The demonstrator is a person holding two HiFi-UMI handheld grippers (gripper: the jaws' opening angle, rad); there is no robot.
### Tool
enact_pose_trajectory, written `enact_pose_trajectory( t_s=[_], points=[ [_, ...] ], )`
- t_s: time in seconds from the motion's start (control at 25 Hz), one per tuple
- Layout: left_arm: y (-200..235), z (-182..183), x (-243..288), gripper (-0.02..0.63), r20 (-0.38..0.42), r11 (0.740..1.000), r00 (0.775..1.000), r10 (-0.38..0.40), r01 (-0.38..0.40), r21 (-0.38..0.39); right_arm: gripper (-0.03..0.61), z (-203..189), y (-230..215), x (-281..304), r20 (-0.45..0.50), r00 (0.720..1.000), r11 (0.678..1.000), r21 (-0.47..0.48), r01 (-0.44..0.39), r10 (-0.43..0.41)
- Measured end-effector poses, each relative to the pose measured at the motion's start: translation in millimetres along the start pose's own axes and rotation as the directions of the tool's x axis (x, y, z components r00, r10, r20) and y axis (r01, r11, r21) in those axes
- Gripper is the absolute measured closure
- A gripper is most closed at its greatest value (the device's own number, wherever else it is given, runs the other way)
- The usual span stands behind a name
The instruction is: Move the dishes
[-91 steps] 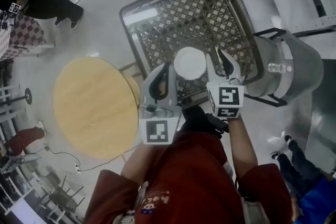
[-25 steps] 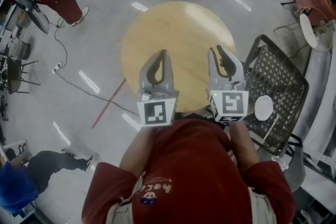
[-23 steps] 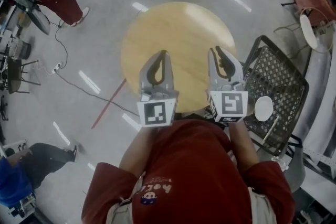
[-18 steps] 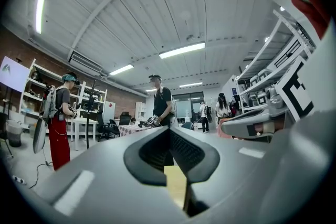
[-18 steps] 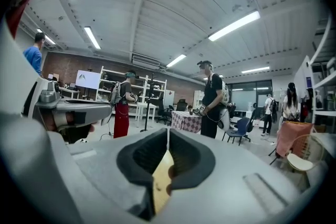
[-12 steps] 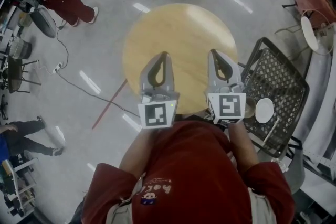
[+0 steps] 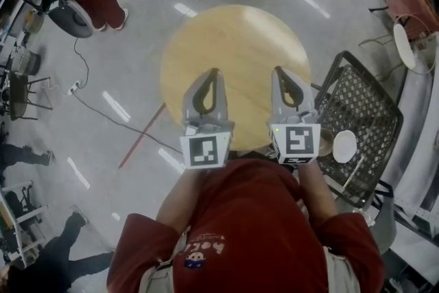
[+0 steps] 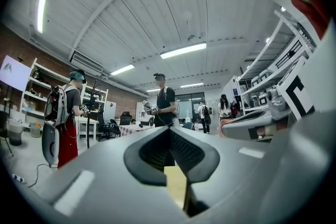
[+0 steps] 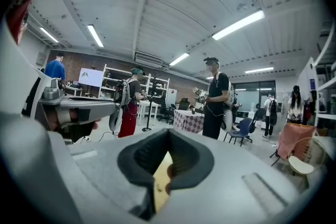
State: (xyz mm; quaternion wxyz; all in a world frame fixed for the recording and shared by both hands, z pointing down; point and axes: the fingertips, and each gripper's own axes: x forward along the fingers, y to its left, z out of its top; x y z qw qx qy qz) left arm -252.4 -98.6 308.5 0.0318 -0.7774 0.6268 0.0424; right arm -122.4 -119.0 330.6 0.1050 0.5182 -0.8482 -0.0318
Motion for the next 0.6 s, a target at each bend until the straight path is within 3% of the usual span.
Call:
enact_pose_trajectory(
  t_s=[0.6],
  points=[
    [0.5, -5.9, 0.3, 0.607, -0.021, 1.000, 1.000, 0.006, -0.006, -0.002, 0.577, -3.8, -0.7, 1.2, -0.013, 1.000, 1.000, 0.002, 0.003, -0.003]
  ],
)
